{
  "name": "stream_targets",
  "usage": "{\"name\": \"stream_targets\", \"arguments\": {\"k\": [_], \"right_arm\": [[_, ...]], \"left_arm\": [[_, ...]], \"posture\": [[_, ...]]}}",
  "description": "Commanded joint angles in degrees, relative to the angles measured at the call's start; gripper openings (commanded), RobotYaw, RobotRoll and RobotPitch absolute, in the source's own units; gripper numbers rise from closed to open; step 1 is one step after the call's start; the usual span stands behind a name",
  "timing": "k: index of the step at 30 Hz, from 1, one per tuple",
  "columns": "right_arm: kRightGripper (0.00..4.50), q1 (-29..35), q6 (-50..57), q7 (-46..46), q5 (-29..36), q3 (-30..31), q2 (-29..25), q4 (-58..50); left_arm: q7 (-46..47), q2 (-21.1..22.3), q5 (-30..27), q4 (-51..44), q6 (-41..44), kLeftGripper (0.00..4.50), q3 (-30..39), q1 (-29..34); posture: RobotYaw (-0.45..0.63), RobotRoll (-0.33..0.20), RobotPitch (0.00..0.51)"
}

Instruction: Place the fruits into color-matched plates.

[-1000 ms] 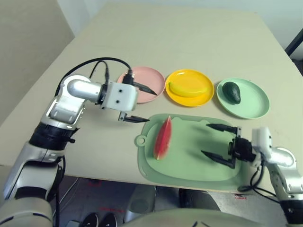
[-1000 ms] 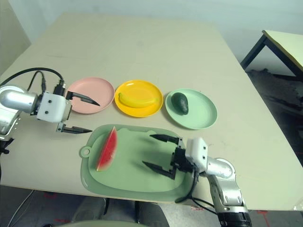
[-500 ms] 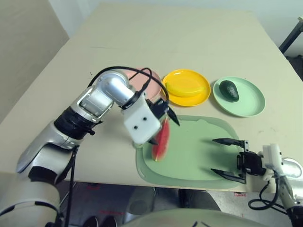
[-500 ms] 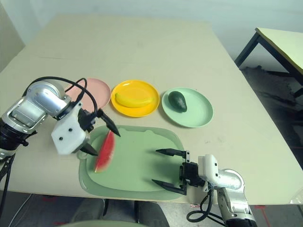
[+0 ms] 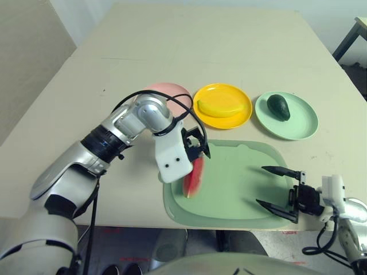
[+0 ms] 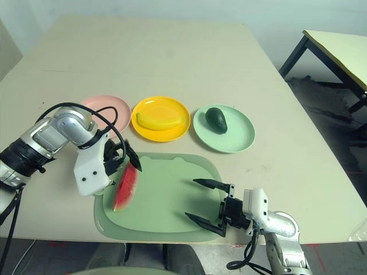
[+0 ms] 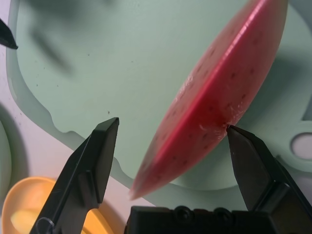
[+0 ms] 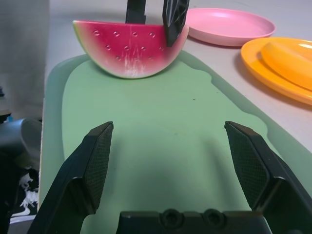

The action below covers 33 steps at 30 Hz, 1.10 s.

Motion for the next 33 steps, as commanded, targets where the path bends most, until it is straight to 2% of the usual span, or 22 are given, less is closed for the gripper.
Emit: {"name": "stream_targets", "arguments": {"k": [1, 8, 11, 16, 17, 26, 33], "right_arm": [[4.47, 1.2, -0.1, -0.6, -0.4, 0.1, -0.3, -0.2], [4.49, 1.2, 0.0, -1.7, -0.7, 0.4, -0.1, -0.3], [4.5, 1.4, -0.4, -1.8, -0.8, 0.7, 0.0, 0.0], [4.5, 1.4, -0.6, -1.9, -0.9, 1.1, 0.2, 0.2], [4.5, 1.5, -0.7, -1.8, -0.9, 1.1, 0.2, 0.3], [4.5, 3.1, -0.4, -2.0, -0.5, 1.6, 0.1, -1.3], [4.5, 8.0, 1.9, -5.6, -0.1, 1.5, 0.7, -5.9]], "left_arm": [[-0.6, -0.6, 0.8, -0.1, -0.7, 4.5, -2.3, 0.9], [-0.6, 0.0, 0.4, -1.5, 0.5, 4.48, -4.5, 1.5], [-0.6, 0.7, 0.3, -2.2, 1.9, 3.9, -5.5, 1.6], [-0.6, 2.7, 0.5, -3.4, 4.7, 2.19, -6.9, 1.6], [-0.6, 3.0, 0.3, -3.6, 5.0, 2.06, -6.9, 1.6], [-0.6, 5.5, -1.9, -4.2, 8.6, 2.06, -4.1, 0.9], [0.2, 7.0, -1.9, 1.6, 10.7, 2.06, 4.5, -2.2]], "posture": [[-0.01, 0.0, 0.15], [-0.01, 0.0, 0.151], [0.0, 0.0, 0.15], [0.0, 0.0, 0.149], [0.0, 0.0, 0.149], [0.02, 0.0, 0.146], [0.05, 0.0, 0.145]]}}
